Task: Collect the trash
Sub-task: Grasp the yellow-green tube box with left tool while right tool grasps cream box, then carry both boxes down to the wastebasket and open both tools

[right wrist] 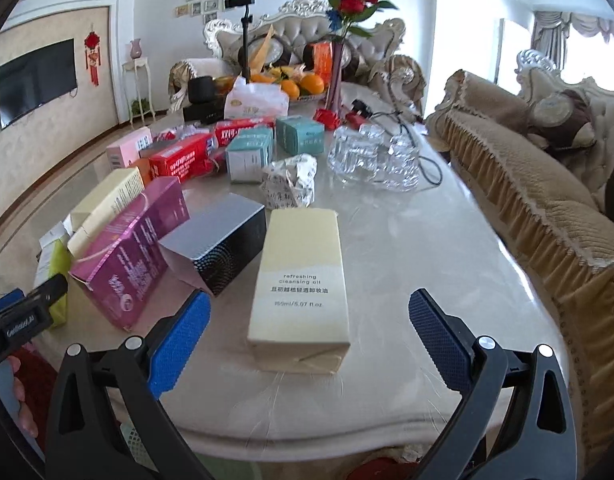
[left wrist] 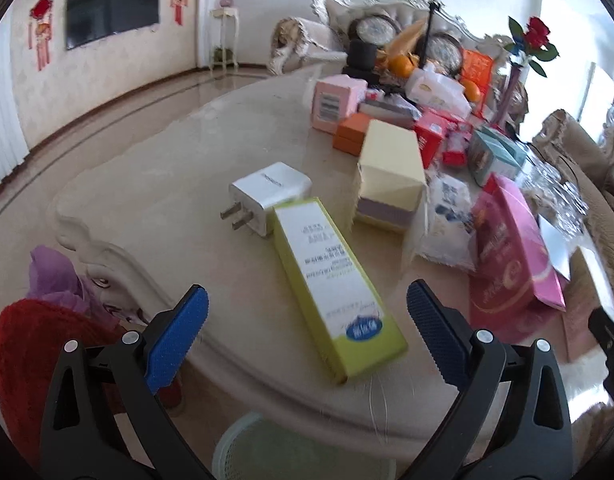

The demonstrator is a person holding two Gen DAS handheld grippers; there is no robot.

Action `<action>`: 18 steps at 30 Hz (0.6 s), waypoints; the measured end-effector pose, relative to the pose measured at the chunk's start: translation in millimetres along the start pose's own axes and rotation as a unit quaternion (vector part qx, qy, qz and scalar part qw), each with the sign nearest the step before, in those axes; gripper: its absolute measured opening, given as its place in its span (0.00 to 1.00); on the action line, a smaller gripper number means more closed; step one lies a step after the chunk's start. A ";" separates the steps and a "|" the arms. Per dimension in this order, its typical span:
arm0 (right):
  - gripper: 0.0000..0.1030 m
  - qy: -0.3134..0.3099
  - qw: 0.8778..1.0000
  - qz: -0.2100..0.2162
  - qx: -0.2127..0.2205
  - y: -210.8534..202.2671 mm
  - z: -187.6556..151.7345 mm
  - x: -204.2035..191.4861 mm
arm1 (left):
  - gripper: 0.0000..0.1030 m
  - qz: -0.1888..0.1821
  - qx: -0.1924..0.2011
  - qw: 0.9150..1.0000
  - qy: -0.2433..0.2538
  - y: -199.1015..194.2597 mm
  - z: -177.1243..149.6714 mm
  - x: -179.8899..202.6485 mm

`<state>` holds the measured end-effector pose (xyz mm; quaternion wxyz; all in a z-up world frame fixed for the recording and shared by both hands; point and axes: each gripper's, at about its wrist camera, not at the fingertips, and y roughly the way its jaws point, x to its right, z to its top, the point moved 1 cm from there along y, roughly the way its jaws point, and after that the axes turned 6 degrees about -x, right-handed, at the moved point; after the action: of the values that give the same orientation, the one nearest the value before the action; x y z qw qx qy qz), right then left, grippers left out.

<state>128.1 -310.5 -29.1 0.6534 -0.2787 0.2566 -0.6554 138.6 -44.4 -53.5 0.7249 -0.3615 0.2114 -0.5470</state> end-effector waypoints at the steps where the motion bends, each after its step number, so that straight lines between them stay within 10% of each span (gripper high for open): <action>1: 0.92 -0.003 1.000 0.001 -0.002 1.8 0.7 -0.6 | 0.94 0.004 0.007 1.000 -0.005 1.2 0.2 -0.2; 6: 0.89 -0.007 1.000 0.013 -0.022 14.1 -1.7 4.6 | 0.94 0.017 0.016 1.000 0.003 9.8 2.1 0.4; 11: 0.56 -0.011 0.998 0.034 -0.053 27.1 -2.0 4.8 | 0.86 0.023 0.019 0.997 0.068 16.4 2.2 4.5; 14: 0.45 -0.023 0.998 0.037 -0.051 23.9 -4.4 -1.1 | 0.36 0.011 0.029 0.996 0.081 12.6 4.5 -4.3; 18: 0.43 -0.024 0.999 0.031 -0.037 14.1 -7.4 -8.5 | 0.29 -0.038 0.019 0.995 0.086 13.3 11.7 -21.5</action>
<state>132.9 -302.4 -44.4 0.6685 -0.3100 0.2739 -0.6180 148.6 -18.8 -57.9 0.6896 -0.3070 0.2491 -0.6068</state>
